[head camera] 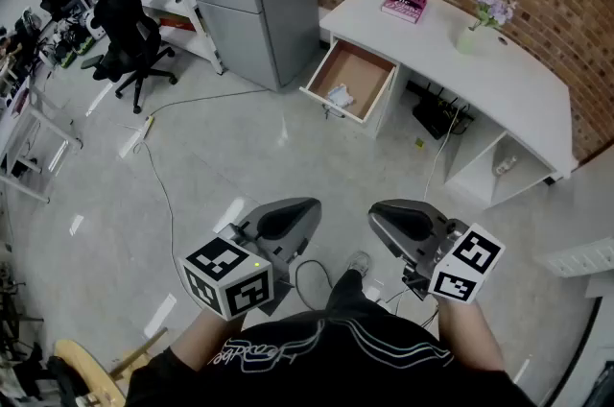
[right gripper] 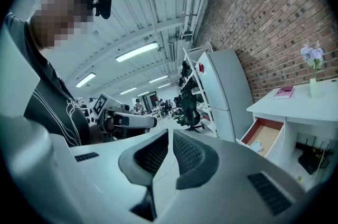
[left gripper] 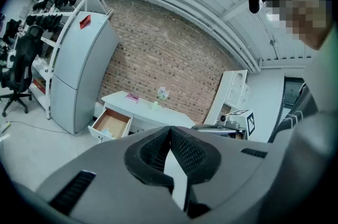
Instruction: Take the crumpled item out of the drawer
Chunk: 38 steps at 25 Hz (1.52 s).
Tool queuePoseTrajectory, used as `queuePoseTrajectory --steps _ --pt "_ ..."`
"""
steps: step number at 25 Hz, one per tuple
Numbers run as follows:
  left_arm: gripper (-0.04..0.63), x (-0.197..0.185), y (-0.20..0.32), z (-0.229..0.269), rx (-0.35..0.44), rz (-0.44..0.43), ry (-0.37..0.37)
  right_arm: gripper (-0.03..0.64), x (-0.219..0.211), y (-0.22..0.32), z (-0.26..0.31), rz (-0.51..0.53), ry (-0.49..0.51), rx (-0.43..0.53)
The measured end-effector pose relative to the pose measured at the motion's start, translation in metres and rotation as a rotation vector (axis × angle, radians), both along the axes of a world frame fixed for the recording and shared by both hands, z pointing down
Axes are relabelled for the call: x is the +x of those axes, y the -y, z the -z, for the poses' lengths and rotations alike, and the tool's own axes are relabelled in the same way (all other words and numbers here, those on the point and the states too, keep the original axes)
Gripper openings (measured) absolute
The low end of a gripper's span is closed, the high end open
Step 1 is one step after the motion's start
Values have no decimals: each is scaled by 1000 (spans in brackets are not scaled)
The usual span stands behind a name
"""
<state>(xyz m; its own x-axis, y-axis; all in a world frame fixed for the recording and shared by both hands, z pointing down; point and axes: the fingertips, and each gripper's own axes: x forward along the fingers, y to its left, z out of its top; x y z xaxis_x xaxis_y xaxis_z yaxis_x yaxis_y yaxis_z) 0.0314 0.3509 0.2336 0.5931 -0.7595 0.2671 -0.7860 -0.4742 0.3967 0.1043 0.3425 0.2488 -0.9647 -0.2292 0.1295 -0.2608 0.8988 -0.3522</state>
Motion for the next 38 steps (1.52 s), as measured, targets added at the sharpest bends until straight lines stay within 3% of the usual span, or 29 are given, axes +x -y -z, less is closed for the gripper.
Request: queuePoseTrajectory --steps 8,26,38 --pt "21 -11 33 -6 -18 21 -40 57 3 34 -1 -36 2 12" --pt "21 35 241 -22 -26 -19 -19 60 40 239 -16 -57 -27 -15" --pt "21 17 292 -53 -61 8 10 60 25 296 -43 -56 -26 -27"
